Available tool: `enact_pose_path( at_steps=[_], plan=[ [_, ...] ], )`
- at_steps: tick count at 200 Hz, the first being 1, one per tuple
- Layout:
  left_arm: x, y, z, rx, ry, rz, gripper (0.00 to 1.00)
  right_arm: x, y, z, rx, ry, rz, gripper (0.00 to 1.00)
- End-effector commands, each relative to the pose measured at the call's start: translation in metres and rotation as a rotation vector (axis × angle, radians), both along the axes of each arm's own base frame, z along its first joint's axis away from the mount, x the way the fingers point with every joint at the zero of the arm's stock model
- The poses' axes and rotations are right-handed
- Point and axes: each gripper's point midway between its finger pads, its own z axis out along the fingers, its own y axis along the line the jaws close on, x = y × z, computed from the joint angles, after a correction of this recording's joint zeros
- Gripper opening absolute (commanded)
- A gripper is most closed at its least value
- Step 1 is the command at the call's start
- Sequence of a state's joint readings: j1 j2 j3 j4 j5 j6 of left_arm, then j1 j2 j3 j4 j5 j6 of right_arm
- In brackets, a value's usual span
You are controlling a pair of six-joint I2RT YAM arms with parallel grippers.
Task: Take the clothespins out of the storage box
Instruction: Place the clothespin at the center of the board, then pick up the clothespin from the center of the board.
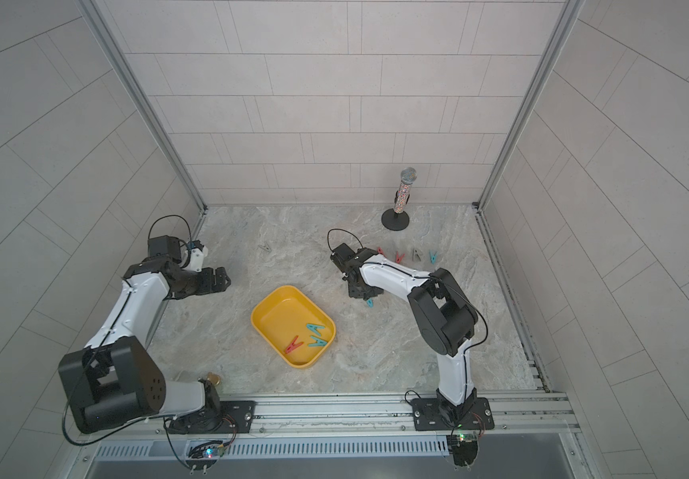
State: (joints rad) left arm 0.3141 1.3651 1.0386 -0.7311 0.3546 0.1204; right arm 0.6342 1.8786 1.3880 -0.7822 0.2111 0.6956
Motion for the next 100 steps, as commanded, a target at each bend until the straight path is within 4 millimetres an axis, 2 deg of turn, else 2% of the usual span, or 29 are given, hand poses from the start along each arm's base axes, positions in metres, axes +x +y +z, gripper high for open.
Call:
enact_pose_path(
  at_steps=[1,24,51,70,100],
  plan=[
    [0.004,0.006,0.020,0.041,-0.050,0.012,1.00,0.002,0.004,0.046,0.061,-0.114,0.049,0.19],
    [0.010,0.006,0.032,0.066,-0.084,-0.005,1.00,0.002,0.010,0.072,0.146,-0.225,0.088,0.19],
    [0.031,-0.008,0.030,0.098,-0.072,-0.073,1.00,-0.001,0.015,0.091,0.209,-0.281,0.115,0.20],
    [0.052,-0.023,0.024,0.149,-0.040,-0.111,1.00,-0.003,0.014,0.096,0.206,-0.290,0.120,0.20],
    [0.089,-0.050,0.005,0.094,0.041,-0.054,1.00,-0.005,0.010,0.096,0.196,-0.289,0.113,0.20]
  ],
)
